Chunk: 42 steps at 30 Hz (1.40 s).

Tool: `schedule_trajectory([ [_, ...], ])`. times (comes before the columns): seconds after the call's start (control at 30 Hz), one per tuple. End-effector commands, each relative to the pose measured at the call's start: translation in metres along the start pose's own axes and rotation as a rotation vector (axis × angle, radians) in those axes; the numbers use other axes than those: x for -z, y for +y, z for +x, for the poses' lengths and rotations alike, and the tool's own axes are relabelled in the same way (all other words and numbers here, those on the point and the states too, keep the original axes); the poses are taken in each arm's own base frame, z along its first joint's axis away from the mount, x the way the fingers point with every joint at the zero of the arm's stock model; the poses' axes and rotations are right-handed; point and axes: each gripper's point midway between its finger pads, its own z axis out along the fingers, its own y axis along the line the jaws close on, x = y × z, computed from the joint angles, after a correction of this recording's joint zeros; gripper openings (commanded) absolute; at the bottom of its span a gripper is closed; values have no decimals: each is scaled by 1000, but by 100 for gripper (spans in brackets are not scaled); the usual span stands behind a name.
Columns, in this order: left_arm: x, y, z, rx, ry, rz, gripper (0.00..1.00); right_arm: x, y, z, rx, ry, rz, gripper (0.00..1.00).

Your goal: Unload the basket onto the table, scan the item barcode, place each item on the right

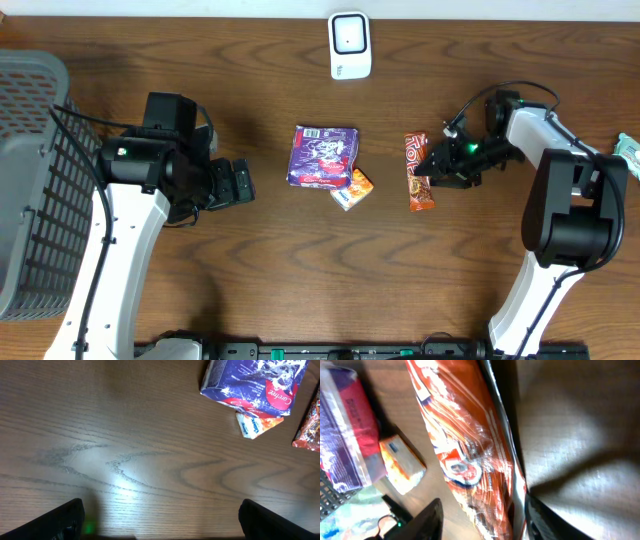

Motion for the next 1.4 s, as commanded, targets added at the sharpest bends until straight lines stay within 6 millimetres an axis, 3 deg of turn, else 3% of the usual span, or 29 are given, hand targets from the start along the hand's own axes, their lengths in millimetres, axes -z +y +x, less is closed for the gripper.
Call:
schedule_trajectory([
  [0.0, 1, 2, 0, -4, -1, -11, 98, 10, 12, -10, 56, -15, 46, 47],
  [0.13, 1, 2, 0, -3, -1, -11, 98, 26, 24, -14, 98, -4, 180, 50],
  [0.23, 1, 2, 0, -3, -1, -11, 98, 27, 24, -12, 110, 10, 286, 60],
  [0.33, 1, 2, 0, -3, -1, -11, 98, 26, 2, -5, 40, 16, 482, 66],
  [0.43, 1, 2, 0, -3, -1, -11, 98, 22, -13, 4, -9, 29, 569, 72],
  [0.8, 1, 2, 0, -4, -1, -11, 98, -29, -17, 10, 22, 27, 437, 64],
  [1.13, 1, 2, 0, -4, -1, -11, 98, -34, 1, 3, 36, 11, 334, 56],
  [1.37, 1, 2, 0, -4, -1, -11, 98, -37, -6, 6, 36, 11, 372, 55],
])
